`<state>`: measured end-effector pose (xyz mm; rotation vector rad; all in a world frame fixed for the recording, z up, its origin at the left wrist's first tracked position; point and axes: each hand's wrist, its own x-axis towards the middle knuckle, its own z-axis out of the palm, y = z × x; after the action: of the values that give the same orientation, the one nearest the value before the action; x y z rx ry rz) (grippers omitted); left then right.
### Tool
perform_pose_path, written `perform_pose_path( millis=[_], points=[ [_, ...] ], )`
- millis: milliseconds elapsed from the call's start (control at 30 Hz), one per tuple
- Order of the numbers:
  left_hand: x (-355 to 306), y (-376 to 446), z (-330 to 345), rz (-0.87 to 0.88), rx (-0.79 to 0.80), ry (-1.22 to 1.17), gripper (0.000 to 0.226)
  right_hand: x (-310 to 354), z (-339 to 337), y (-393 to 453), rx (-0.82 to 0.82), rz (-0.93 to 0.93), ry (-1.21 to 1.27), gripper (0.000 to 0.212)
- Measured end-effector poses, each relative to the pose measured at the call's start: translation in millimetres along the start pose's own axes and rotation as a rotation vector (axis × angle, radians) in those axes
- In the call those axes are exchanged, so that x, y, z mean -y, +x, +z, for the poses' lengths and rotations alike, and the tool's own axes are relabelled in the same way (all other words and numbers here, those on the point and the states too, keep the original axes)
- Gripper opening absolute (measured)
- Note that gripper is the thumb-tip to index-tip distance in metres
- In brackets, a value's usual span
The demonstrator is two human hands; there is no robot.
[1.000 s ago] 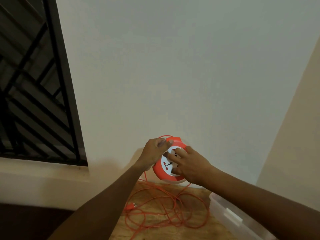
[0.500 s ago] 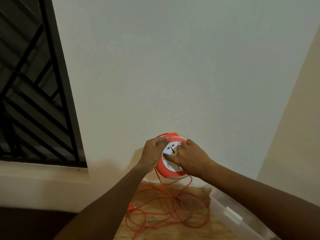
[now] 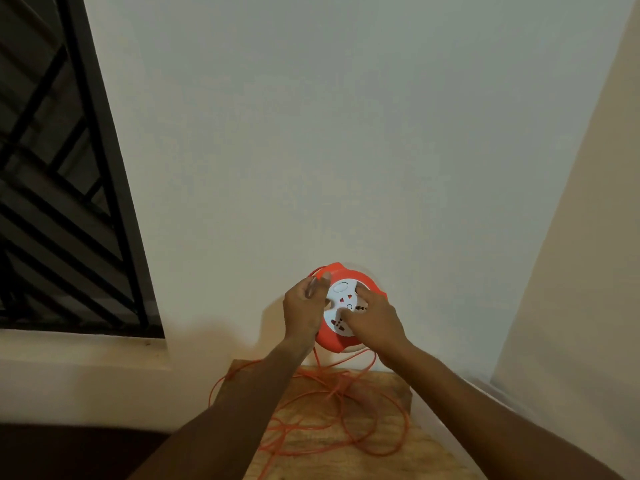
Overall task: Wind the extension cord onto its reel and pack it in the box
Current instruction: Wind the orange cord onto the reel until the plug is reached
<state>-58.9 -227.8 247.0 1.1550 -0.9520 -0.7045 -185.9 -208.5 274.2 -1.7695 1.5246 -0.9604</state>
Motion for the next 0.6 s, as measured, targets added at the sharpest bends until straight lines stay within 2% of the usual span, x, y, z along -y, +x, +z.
perform_pose_path(
  millis=[67,167,267,333,367,467,600],
  points=[
    [1.6,-0.7,-1.4,-0.012,0.02,0.013,0.018,-5.9,0.4,-5.0,0.056,0.004,0.024,0.072],
    [6.5,-2.2,-3.6,-0.118,0.052,-0.037,0.021,-13.8,-4.9,-11.0,0.026,-0.155,-0.309,0.072],
    [8.8,-3.6,-6.5,-0.147,0.09,-0.055,0.015,-14.2,-20.7,-14.8,-0.074,-0.548,-0.859,0.051],
    [7.9,-2.8,-8.4,-0.117,0.141,-0.062,0.014,-14.0,-30.9,-14.0,-0.005,-0.857,-1.04,0.042],
    [6.7,-2.8,-8.9,-0.108,0.172,-0.059,0.02,-14.2,-34.9,-13.0,0.072,-0.939,-1.081,0.043],
    [1.6,-3.9,-11.5,-0.105,0.254,-0.044,0.027,-15.1,-43.4,-11.0,0.248,-0.995,-1.186,0.045],
    [0.4,-3.1,-22.9,-0.139,0.289,-0.035,0.024,-12.5,-49.1,-14.3,0.286,-1.037,-1.349,0.045]
  ],
)
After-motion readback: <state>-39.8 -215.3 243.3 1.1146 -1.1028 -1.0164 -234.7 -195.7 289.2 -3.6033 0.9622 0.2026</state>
